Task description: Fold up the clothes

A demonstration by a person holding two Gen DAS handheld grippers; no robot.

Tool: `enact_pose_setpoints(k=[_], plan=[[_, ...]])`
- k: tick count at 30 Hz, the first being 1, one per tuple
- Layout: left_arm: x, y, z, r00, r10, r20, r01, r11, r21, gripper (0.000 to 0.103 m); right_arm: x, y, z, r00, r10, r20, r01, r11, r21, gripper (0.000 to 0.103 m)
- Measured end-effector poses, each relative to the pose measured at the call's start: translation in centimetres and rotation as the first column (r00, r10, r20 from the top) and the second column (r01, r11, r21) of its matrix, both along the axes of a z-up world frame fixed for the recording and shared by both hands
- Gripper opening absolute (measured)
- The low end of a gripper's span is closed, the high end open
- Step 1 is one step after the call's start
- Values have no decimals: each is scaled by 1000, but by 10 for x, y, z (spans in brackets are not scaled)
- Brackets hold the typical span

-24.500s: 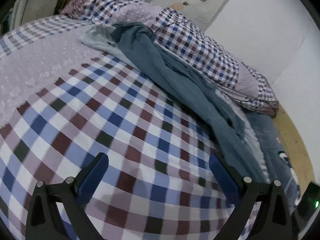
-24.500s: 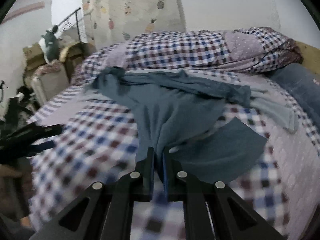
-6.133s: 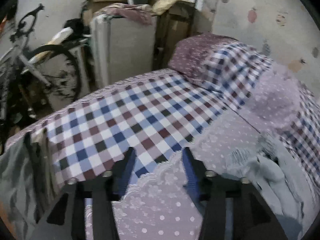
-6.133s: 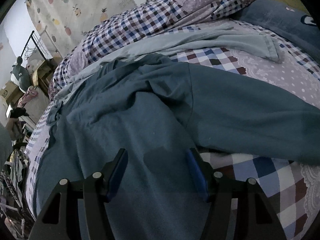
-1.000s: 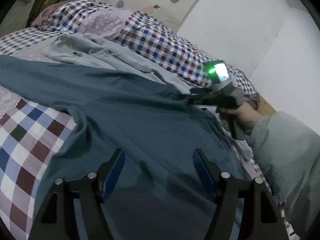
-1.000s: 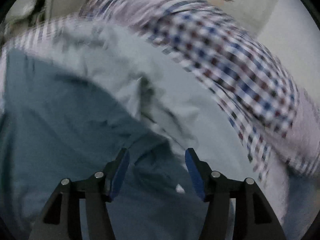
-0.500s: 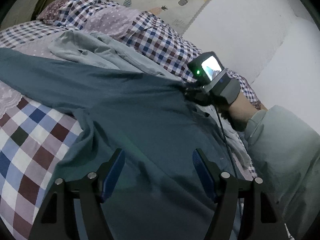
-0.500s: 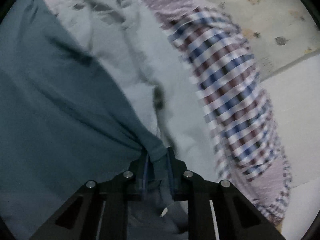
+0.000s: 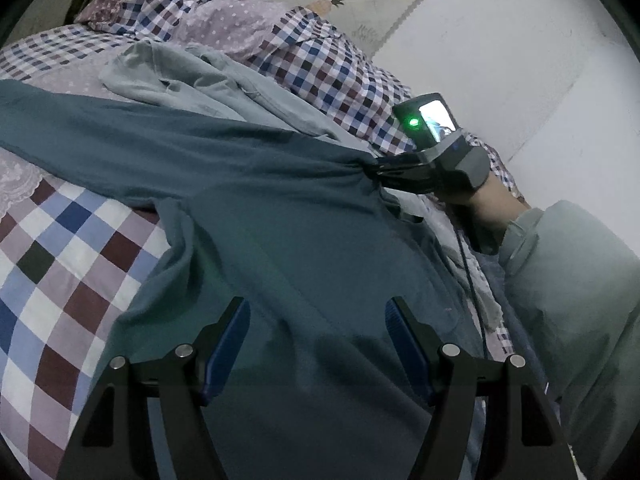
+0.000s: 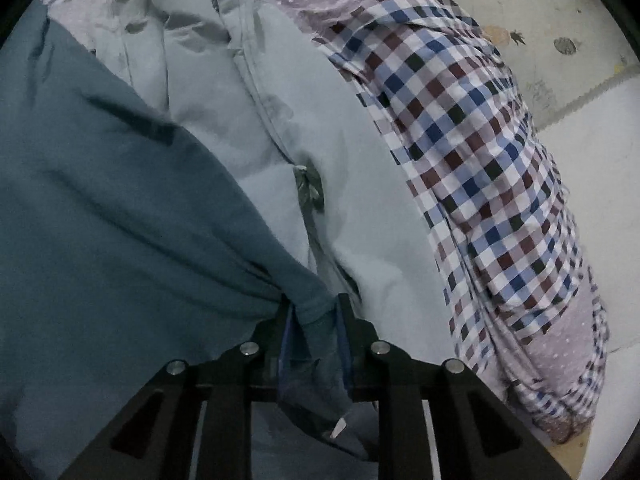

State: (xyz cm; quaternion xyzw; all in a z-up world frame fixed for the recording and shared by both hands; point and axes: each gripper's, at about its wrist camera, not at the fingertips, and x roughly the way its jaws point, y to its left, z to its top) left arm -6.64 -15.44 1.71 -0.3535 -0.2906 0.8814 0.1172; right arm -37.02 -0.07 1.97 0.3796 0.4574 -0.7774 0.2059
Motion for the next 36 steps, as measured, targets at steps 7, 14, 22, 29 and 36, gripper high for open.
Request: enact_pose_setpoints(k=[7, 14, 22, 29, 36], plan=[[-4, -1, 0, 1000, -12, 11, 12, 1000, 10, 74, 18, 11, 10, 989, 38, 146, -31, 998, -51, 18], [-7, 0, 1, 1000, -18, 15, 18, 1000, 15, 74, 22, 22, 10, 972, 33, 234, -14, 997, -81, 32], [-8, 0, -1, 1000, -15, 26, 14, 1000, 23, 74, 26, -1, 1, 991, 35, 129, -36, 999, 4, 3], [-7, 3, -1, 999, -19, 34, 19, 1000, 12, 74, 18, -5, 36, 982, -51, -184, 39, 997, -65, 3], [-6, 6, -1, 998, -35, 51, 35, 999, -4, 74, -22, -32, -5, 951, -154, -267, 173, 984, 49, 5]])
